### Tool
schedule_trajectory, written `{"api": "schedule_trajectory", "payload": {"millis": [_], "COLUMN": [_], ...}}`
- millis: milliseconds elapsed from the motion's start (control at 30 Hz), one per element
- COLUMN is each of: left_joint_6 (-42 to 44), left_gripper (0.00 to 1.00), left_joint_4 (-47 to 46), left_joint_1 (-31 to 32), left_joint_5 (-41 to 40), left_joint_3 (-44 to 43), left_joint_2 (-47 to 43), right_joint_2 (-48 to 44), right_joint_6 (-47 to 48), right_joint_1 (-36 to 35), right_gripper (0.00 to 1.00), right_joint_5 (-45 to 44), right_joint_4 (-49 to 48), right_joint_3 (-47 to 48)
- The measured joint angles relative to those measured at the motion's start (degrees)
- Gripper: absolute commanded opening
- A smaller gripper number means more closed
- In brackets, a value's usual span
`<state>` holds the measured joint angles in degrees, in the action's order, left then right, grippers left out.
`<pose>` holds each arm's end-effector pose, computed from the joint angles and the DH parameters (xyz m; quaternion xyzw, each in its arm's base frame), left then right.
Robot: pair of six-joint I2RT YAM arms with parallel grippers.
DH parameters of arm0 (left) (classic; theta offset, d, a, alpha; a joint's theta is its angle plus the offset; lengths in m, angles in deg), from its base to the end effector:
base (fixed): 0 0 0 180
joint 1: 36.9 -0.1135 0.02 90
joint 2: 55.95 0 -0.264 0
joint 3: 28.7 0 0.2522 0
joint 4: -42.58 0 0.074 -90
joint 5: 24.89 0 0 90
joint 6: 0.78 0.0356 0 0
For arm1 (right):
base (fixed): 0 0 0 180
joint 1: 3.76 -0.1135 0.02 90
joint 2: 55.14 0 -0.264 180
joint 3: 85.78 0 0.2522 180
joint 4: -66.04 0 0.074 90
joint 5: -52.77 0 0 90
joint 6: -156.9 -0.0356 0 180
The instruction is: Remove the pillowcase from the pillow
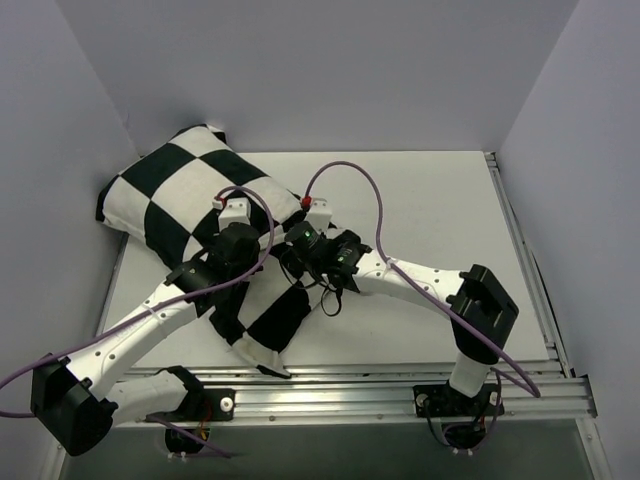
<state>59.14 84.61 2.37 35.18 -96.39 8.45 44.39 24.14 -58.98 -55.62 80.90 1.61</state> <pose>0.1967 -0.1378 0.3004 -0.0416 0.8772 -0.0463 0.4761 0.2410 0.3273 0.2719 -0.0083 0.8458 0.2998 0.4413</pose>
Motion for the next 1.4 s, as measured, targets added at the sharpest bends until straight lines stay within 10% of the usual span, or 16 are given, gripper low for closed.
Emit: {"api": "schedule_trajectory", "payload": {"millis": [533,833,1067,1400], "left_joint_6": [-5.3,-7.8,-8.1,-7.0], "left_gripper": [0.02,0.02,0.02,0.02], "left_joint_4": [2.4,4.2,4.0,3.0], "left_joint_1": [-2.5,-4.6,-4.9,-4.3], "left_joint_5": [0.9,1.6,3.1,5.0], "left_joint_3": [-0.5,1.0,1.6,1.7], "left_joint_2": [-1.7,-2.5,-2.8,-2.7], "right_joint_2": [-20.8,-25.7,-24.2,-24.6], "right_joint_6": [-3.6,-0.5,3.1,6.5], "right_joint_1": [15.4,43.1,41.1,22.7], "right_gripper": [0.00,0.00,0.00,0.80], "right_joint_5": [16.1,32.1,35.3,18.2], "right_joint_4": [-14.3,-14.7,-10.0,4.1], "right_joint_3": [-31.7,-49.3,-47.5,-19.4]}}
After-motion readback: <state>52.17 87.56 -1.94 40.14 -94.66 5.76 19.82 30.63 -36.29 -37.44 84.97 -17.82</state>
